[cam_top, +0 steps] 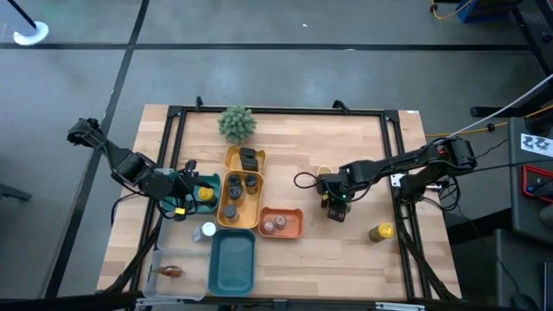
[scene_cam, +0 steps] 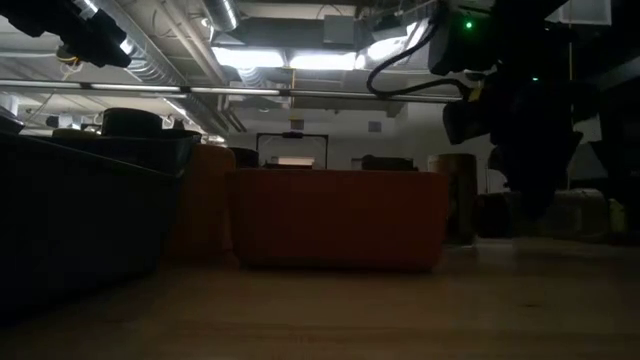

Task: Sort spices by type
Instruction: Put the black seasoning bottle into the bottom yellow bin

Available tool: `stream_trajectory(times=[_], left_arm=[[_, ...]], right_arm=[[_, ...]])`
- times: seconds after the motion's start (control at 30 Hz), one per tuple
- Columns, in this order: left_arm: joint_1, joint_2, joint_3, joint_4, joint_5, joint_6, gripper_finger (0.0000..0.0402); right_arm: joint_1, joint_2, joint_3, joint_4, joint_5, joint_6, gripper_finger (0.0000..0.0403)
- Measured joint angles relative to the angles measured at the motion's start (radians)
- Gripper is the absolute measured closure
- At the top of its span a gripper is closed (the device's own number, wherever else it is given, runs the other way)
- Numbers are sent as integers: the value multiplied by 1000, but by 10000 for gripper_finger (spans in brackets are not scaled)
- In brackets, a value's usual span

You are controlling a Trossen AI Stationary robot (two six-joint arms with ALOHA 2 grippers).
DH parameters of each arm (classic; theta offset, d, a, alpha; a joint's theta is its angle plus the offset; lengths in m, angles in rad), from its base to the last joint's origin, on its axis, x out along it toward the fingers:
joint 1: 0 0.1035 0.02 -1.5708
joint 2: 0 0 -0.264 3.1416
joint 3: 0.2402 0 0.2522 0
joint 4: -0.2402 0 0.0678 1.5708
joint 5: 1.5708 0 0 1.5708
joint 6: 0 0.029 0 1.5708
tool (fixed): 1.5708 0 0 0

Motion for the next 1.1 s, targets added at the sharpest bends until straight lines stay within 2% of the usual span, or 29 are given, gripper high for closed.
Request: stream_trajectory(times=[0.27,0.7,0.93,1.1], left_arm=[[0,0,0,50,0,3,176],[0,1,0,126,-2,13,176],[0,3,0,127,-8,10,176],[0,5,0,129,-9,9,176]], right_arm=[[0,-2,1,26,-87,32,231],[0,-2,2,247,-110,23,231],[0,-9,6,228,-116,20,231],[0,-24,76,137,-112,-3,231]])
